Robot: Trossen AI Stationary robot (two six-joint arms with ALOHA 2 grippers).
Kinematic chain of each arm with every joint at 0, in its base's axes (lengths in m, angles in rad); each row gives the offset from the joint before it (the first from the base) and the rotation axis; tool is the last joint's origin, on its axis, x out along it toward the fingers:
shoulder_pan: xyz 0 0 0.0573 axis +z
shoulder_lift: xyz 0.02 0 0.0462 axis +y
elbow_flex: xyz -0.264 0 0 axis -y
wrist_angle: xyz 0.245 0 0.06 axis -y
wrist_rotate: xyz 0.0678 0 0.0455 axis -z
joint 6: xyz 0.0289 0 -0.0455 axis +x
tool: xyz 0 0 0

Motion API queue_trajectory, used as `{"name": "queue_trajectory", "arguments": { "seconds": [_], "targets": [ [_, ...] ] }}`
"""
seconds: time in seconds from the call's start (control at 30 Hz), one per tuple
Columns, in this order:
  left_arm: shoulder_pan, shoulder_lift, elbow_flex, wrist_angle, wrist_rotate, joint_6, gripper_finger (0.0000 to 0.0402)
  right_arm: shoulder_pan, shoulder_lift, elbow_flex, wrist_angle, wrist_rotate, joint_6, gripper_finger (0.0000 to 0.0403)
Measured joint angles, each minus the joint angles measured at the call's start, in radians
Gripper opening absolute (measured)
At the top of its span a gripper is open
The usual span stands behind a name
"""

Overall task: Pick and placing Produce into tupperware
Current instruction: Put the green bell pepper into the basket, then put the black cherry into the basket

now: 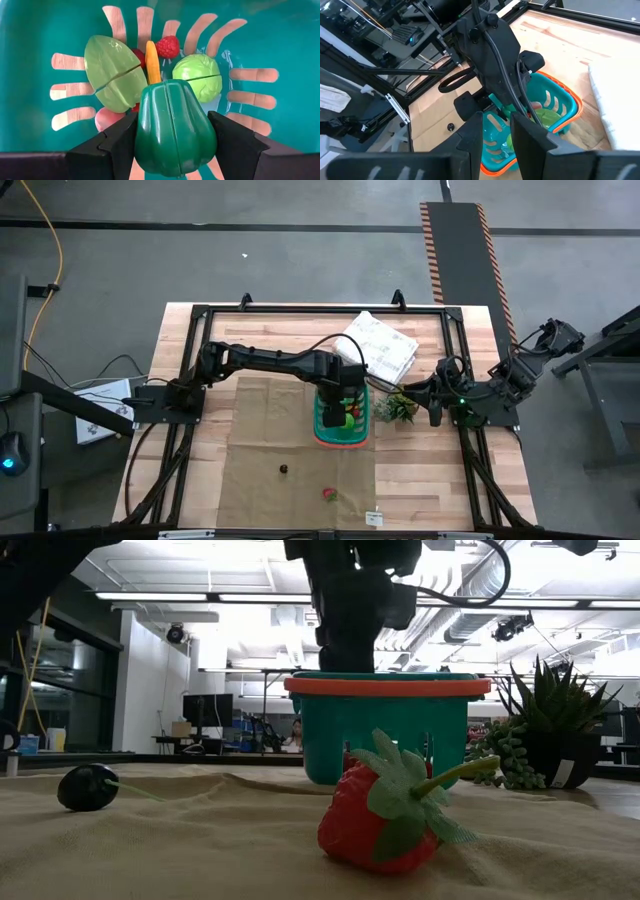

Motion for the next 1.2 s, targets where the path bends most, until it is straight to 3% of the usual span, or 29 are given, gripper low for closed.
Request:
{"name": "queue_trajectory", "arguments": {
  "seconds": [0.93,1.2],
  "targets": [
    [-0.001,0.044,0.0,0.03,-0.022,0.0,0.0218,0.0,0.0,0.0,0.0,0.001,-0.001,0.0089],
    [-0.001,0.043,0.0,0.031,-0.021,-0.001,0.0284,0.0,0.0,0.0,-0.007,0.001,-0.001,0.0089]
  ]
}}
